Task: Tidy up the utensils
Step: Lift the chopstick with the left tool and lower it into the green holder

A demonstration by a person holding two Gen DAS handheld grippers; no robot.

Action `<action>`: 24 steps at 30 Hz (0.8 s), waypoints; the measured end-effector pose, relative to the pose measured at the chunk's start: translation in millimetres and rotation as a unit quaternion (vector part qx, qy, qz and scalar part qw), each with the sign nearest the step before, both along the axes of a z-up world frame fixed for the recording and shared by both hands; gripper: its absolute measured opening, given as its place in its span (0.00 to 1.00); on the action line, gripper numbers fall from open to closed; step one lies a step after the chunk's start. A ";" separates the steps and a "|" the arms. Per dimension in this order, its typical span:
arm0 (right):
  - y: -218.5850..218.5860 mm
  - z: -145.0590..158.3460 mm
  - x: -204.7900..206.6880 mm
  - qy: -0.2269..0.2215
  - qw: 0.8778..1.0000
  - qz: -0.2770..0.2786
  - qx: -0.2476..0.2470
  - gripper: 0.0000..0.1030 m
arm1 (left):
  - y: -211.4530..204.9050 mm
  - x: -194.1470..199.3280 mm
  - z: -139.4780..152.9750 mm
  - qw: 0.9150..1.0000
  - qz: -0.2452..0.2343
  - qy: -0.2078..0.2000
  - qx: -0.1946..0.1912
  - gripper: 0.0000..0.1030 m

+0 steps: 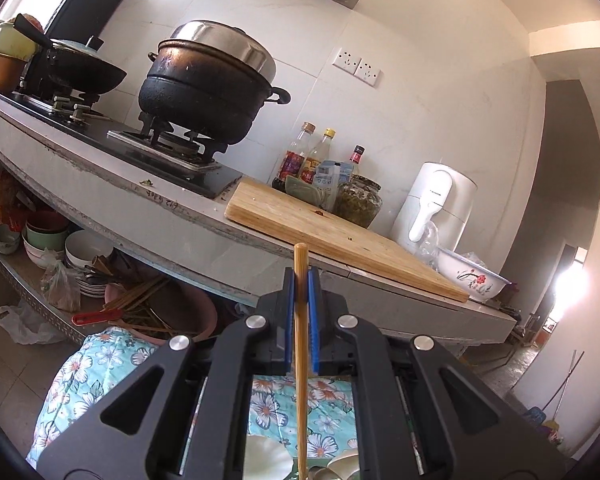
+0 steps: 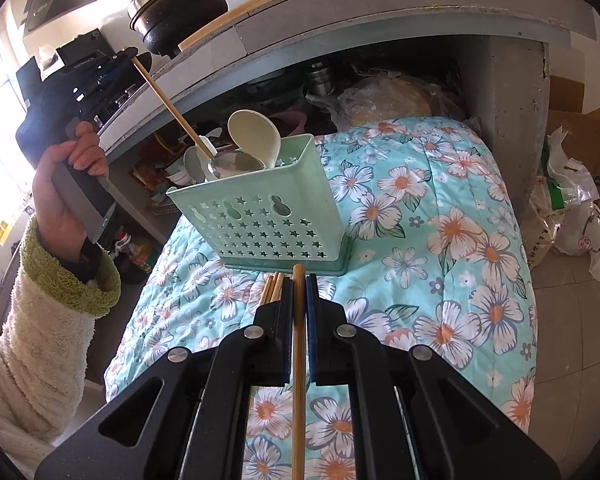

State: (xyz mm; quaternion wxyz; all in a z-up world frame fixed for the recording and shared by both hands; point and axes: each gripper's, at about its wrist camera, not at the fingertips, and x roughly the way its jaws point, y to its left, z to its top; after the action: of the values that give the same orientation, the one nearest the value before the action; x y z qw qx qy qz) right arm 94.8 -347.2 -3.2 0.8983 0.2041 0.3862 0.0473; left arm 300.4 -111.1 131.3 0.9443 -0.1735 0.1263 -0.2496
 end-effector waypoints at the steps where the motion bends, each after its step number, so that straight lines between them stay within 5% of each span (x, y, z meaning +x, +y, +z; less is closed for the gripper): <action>1: 0.0 -0.4 0.2 0.000 1.000 0.000 0.000 0.06 | -1.1 -0.6 -3.3 1.000 0.000 -0.002 0.001 0.05; 15: 1.1 -1.6 -2.2 0.001 1.000 0.003 0.005 0.06 | -11.7 -8.4 -54.8 0.998 -0.037 0.044 0.028 0.06; 24: 3.2 0.8 -2.8 -0.003 1.000 0.005 0.003 0.06 | -11.2 -17.5 -63.8 0.995 -0.047 0.058 0.059 0.10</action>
State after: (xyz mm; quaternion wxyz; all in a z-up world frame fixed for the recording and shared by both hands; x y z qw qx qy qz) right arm 91.9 -344.0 -2.4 0.8986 0.2043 0.3846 0.0535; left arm 282.9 -122.3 67.5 0.9313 -0.1256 0.2031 -0.2752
